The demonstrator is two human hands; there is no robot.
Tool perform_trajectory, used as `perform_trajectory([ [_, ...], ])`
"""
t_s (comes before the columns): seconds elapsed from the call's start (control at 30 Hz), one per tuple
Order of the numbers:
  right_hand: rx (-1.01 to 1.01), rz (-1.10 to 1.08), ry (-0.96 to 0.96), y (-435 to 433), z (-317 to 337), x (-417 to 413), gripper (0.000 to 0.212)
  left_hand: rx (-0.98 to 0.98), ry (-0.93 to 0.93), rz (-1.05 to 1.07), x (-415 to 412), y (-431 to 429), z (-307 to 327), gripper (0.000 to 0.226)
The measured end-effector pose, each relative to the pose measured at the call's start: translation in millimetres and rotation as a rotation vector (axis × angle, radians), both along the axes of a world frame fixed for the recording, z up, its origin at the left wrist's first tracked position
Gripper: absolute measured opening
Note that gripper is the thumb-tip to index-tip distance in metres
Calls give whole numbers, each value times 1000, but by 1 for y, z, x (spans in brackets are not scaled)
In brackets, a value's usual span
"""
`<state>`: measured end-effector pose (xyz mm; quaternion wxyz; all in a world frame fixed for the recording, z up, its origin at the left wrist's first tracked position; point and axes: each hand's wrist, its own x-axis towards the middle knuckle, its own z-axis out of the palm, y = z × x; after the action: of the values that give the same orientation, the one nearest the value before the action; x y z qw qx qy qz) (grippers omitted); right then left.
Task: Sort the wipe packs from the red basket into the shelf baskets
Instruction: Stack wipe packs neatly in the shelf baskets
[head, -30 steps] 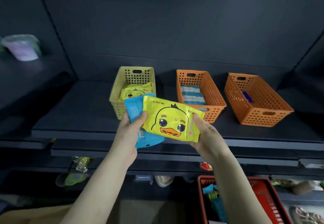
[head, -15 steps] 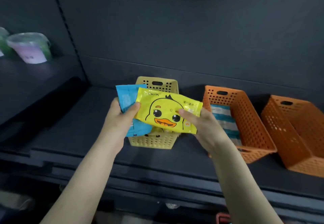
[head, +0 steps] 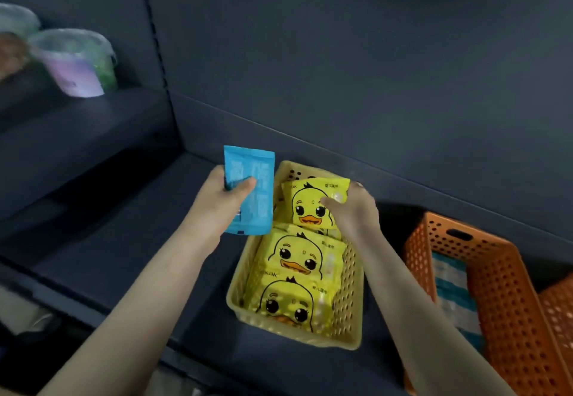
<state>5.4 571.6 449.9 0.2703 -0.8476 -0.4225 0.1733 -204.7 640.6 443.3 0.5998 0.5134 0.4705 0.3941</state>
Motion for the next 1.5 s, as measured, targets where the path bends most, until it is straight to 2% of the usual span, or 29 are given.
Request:
perform_trajectory([
  [0.07, -54, -71, 84, 9, -4, 0, 43, -29, 4, -59, 4, 14, -3, 14],
  [0.17, -187, -104, 288, 18, 3, 7, 36, -67, 20, -156, 10, 28, -6, 16],
  [0.2, -244, -111, 342, 20, 7, 8, 41, -77, 29, -183, 11, 32, -7, 16],
  [0.27, -366, -116, 322, 26, 12, 9, 60, -103, 50, -230, 14, 40, -8, 16],
  [0.33, -378, -108, 188, 32, 7, 5, 69, -141, 69, -274, 14, 46, -9, 16],
  [0.43, -195, -44, -121, 26, -9, -4, 72, -180, 84, -336, 13, 53, -9, 17],
  [0.5, -121, 56, -390, 15, -19, -8, 69, -191, 99, -362, 13, 55, -8, 18],
  [0.53, -112, 100, -465, 11, -23, -8, 64, -196, 101, -368, 13, 55, -8, 19],
  [0.57, -118, 121, -444, 9, -27, -8, 59, -200, 101, -369, 12, 55, -9, 19],
  [0.67, -175, 98, -121, 13, -36, -11, 53, -194, 112, -369, 13, 55, -9, 19],
  [0.77, -182, 53, 52, 19, -50, -11, 51, -192, 109, -367, 13, 55, -9, 18],
  [0.93, -169, -27, 136, 23, -62, -5, 53, -195, 90, -346, 11, 50, -10, 18],
  [1.03, -161, -34, 161, 20, -55, -2, 61, -217, 98, -341, 11, 48, -4, 18],
  [1.13, -49, -94, 241, 8, -33, -6, 60, -266, 78, -314, 11, 47, 5, 17],
  [1.2, 96, -65, 313, -8, -16, -14, 49, -311, 28, -314, 14, 44, 12, 23],
  [1.27, 211, -3, 434, -29, 2, -25, 33, -362, -60, -321, 22, 36, 18, 28],
  [1.33, 236, -4, 610, -48, 13, -38, 27, -410, -178, -351, 35, 24, 23, 33],
  [1.43, 296, -139, 819, -70, 17, -48, 26, -460, -308, -428, 58, 1, 29, 37],
  [1.5, 387, -234, 891, -86, 16, -44, 23, -441, -262, -420, 74, -13, 32, 36],
])
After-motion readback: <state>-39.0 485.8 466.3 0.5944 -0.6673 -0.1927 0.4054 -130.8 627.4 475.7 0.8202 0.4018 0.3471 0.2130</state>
